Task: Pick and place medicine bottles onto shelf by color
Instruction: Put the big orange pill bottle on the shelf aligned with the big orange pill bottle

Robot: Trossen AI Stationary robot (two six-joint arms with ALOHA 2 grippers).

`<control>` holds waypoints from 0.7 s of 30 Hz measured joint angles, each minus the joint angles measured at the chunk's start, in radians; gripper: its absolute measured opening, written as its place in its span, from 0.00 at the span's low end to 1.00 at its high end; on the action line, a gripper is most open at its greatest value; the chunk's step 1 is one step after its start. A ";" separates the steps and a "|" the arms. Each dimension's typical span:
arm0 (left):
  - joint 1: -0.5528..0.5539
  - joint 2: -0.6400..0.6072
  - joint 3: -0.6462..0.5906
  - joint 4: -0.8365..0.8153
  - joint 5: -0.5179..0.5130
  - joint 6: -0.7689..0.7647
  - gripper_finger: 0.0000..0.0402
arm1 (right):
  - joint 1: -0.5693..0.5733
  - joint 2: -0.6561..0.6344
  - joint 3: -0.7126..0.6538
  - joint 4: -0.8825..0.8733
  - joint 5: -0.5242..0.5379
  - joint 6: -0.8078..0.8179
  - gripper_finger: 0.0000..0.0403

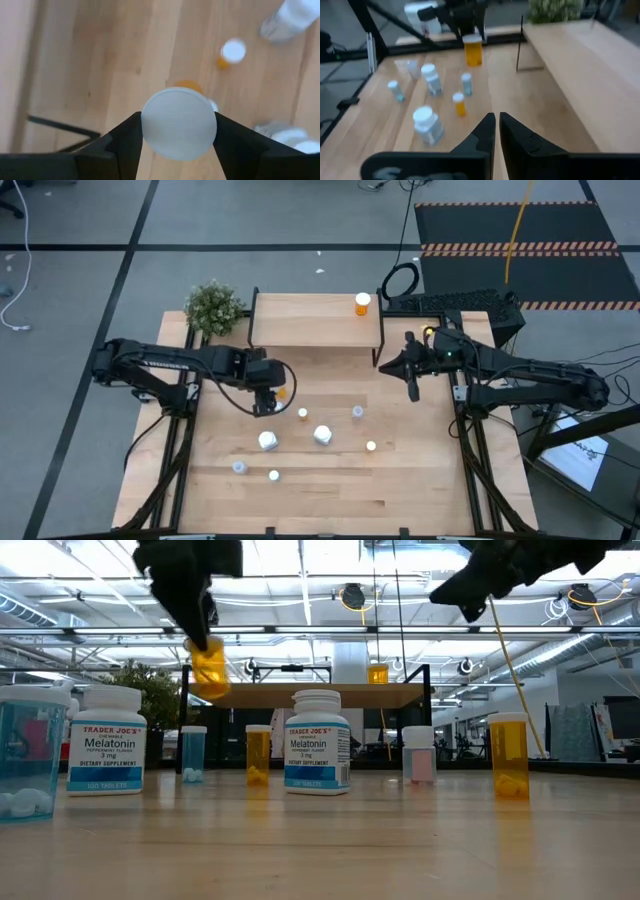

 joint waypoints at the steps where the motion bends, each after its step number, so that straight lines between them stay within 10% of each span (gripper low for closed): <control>1: 0.000 0.000 0.017 0.000 0.000 0.002 0.53 | 0.003 0.007 -0.016 0.063 0.000 0.001 0.04; 21: 0.003 0.000 0.114 0.162 -0.041 0.188 0.55 | 0.056 0.486 -0.132 0.978 0.027 0.063 0.28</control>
